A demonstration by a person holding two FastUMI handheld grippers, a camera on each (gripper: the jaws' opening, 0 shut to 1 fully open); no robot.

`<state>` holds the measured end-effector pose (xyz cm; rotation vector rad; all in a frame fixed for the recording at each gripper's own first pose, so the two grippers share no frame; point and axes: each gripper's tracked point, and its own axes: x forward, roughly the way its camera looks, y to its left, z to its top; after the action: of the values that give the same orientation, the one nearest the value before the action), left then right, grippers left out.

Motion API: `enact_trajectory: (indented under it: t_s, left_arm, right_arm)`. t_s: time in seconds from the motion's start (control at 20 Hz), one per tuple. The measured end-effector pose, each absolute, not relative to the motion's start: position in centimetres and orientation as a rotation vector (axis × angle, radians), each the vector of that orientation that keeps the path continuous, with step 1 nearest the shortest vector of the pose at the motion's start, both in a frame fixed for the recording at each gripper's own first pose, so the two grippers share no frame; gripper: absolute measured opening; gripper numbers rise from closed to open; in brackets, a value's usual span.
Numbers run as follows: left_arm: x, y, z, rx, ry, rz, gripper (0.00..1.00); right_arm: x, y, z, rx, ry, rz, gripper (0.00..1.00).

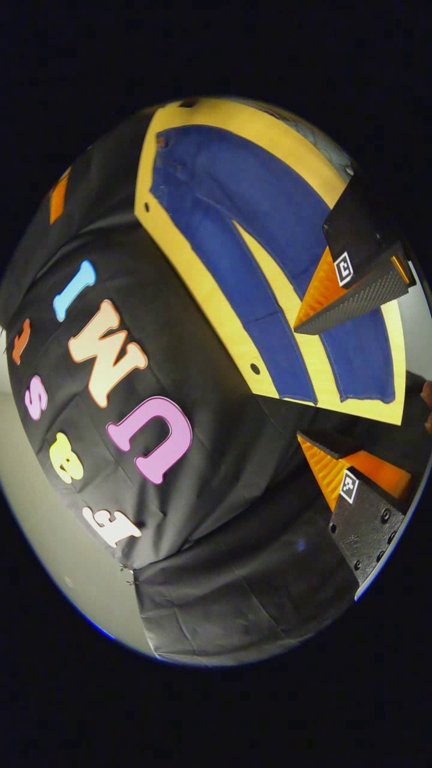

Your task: Grasp the waist and the cuffs of the jeans and fold them to make the two legs overlap; first hold the waist and fold one-third of the jeans toward the cuffs, then hold the cuffs and fold the remaining one-third in the same direction to finish folding.

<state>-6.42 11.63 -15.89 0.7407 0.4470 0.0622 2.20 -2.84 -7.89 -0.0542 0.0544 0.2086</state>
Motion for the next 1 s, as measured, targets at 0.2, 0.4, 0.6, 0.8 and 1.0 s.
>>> enact_trajectory:
  t_s: [0.2, 0.4, 0.6, 0.8, 1.0]
  left_arm:
    - [-8.6, 14.4, -21.3, 0.85, 0.59, 0.028, 0.95]
    - [-10.5, 17.3, -26.2, 0.981, 0.712, -0.044, 0.95]
    - [-12.4, 20.3, -31.0, 1.012, 0.852, -0.069, 1.0]
    - [-13.4, 21.7, -34.0, 1.13, 0.923, -0.135, 0.95]
    - [-13.2, 21.8, -35.9, 1.256, 0.944, -0.22, 1.0]
  right_arm:
    - [2.3, -2.8, -9.5, -0.087, 0.094, 0.208, 0.98]
    - [2.5, -2.9, -11.0, -0.121, 0.128, 0.208, 0.98]
    - [2.5, -3.4, -11.3, -0.124, 0.139, 0.194, 0.98]
    - [2.9, -4.3, -12.3, -0.144, 0.166, 0.169, 0.98]
    - [3.0, -5.2, -13.0, -0.18, 0.178, 0.147, 0.98]
